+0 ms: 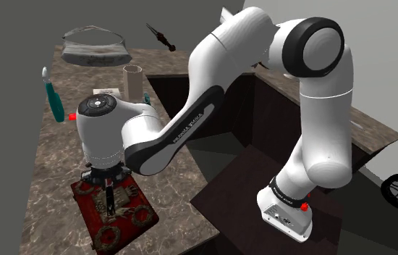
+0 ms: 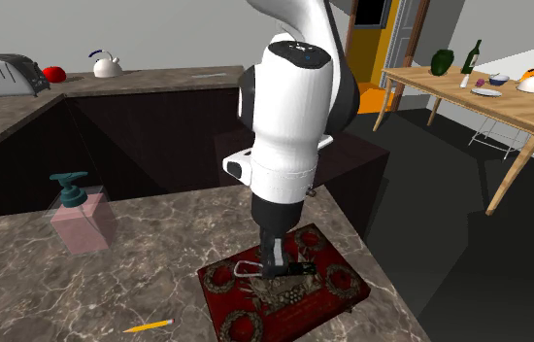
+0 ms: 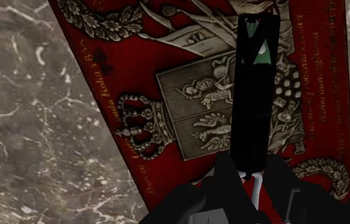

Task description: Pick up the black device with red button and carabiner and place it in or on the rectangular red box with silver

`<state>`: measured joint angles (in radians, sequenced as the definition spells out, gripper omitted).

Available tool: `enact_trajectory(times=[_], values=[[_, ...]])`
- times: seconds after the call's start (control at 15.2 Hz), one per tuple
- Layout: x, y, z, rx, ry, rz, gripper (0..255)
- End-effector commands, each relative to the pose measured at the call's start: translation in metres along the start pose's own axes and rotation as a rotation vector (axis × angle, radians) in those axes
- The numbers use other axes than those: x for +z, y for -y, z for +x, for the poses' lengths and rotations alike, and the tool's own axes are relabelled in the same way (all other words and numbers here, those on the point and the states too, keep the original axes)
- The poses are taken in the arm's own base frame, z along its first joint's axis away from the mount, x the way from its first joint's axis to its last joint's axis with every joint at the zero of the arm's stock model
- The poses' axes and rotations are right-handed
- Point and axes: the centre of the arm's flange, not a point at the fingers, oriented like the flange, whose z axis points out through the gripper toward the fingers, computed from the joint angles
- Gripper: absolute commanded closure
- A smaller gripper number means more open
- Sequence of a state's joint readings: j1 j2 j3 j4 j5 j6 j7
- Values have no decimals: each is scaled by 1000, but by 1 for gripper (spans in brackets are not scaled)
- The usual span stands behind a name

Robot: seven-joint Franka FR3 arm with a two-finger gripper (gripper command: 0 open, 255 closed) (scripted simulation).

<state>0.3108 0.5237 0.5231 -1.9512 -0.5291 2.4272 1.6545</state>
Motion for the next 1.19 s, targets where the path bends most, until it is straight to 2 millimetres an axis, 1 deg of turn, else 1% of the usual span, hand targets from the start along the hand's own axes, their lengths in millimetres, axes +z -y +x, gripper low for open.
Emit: enact_trajectory(times=[0.0,0.26,0.33,0.79,0.86,1.12], values=[[12,0,-2,0,0,0,255],[33,-1,-4,0,0,0,255],[35,-1,-5,0,0,0,255],[35,-1,-5,0,0,0,255],[35,-1,-5,0,0,0,0],[37,-4,-3,0,0,0,0]])
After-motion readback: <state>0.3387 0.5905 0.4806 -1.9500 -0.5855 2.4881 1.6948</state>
